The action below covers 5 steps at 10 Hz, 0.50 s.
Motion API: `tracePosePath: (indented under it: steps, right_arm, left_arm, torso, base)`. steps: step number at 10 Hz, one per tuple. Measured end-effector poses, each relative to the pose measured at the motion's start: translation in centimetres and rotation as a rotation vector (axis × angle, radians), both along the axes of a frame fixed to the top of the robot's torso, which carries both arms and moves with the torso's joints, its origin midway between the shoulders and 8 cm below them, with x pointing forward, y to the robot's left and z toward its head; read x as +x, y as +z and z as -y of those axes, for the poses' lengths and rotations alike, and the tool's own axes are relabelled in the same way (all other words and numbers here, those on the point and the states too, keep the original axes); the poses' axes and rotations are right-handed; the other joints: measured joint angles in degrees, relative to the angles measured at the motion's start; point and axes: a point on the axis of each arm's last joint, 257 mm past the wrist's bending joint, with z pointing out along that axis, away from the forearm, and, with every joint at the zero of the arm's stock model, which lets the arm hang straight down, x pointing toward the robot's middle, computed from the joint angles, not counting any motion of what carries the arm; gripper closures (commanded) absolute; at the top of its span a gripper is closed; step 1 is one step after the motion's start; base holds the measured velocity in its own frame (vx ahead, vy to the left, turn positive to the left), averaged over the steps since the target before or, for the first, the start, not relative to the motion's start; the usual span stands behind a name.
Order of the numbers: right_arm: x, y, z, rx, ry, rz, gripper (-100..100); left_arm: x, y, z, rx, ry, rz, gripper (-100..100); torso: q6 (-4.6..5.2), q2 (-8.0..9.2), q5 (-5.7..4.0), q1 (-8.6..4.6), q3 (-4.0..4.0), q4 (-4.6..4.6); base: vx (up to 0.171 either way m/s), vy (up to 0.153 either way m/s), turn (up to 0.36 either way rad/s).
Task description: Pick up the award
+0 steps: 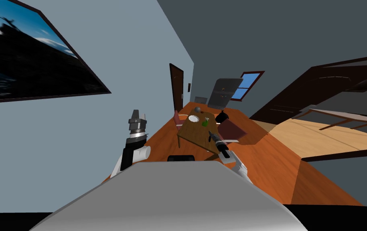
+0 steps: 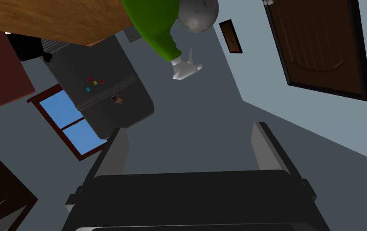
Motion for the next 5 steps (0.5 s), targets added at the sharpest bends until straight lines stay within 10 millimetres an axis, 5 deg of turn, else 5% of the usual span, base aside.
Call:
tracePosePath:
  steps: [5]
  right_arm:
    - [-1.0,-3.0,3.7,-0.106,-0.039,-0.111,-100]
  left_arm:
    - [0.0,0.0,0.0,0.0,0.0,0.0,0]
  torso:
    - [0.01,0.08,-0.01,-0.05,0.05,0.02]
  base:
    - [0.018,0.03,0.002]
